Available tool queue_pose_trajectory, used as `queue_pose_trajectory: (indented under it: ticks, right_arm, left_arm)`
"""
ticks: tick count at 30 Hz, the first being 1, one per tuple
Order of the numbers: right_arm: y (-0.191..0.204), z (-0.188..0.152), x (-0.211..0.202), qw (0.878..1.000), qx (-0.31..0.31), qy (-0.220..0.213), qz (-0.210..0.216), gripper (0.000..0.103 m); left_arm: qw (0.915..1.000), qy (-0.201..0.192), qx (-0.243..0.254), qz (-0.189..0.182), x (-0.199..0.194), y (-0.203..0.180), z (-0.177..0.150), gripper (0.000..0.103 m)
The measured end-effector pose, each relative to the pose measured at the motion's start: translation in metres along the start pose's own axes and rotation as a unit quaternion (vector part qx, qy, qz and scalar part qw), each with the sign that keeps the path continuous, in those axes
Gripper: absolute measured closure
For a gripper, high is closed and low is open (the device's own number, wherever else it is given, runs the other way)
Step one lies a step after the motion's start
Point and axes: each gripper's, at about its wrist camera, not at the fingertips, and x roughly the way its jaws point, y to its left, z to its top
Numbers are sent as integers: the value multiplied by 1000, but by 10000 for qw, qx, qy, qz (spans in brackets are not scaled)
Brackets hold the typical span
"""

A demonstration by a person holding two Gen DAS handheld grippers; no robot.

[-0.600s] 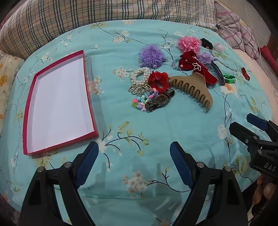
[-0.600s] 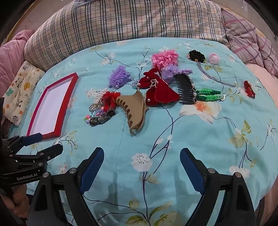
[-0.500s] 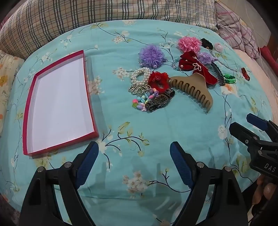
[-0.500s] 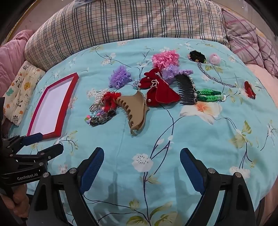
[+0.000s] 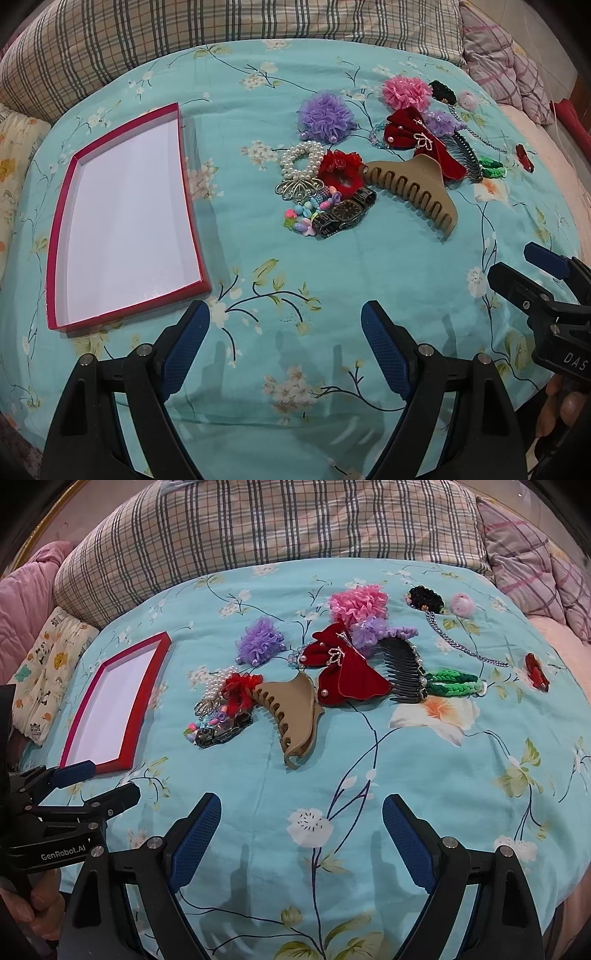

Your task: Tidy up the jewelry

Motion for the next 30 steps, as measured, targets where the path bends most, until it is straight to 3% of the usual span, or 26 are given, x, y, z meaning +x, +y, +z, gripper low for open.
queue_pose_trajectory:
  ticks: [8, 14, 17, 26, 30]
  right_arm:
    - [0, 1, 1, 10000, 22, 13, 89, 12]
    - [2, 2, 3, 9998, -134, -133, -87, 12]
    - [2, 4, 6, 9997, -178, -85, -123, 12]
    - [5, 9, 19, 9995, -231, -213, -32, 12]
    - [2, 14, 26, 9995, -211, -242, -14, 12]
  left_arm:
    - [10000, -41, -39, -76, 2, 3, 1, 18]
    - [9999, 30, -62, -79, 6, 4, 3, 18]
    - [9992, 31, -210, -346, 9, 8, 6, 18]
    - [9972, 142, -335, -660, 20, 17, 20, 18]
    - [9976, 100, -333, -599, 26, 18, 28, 18]
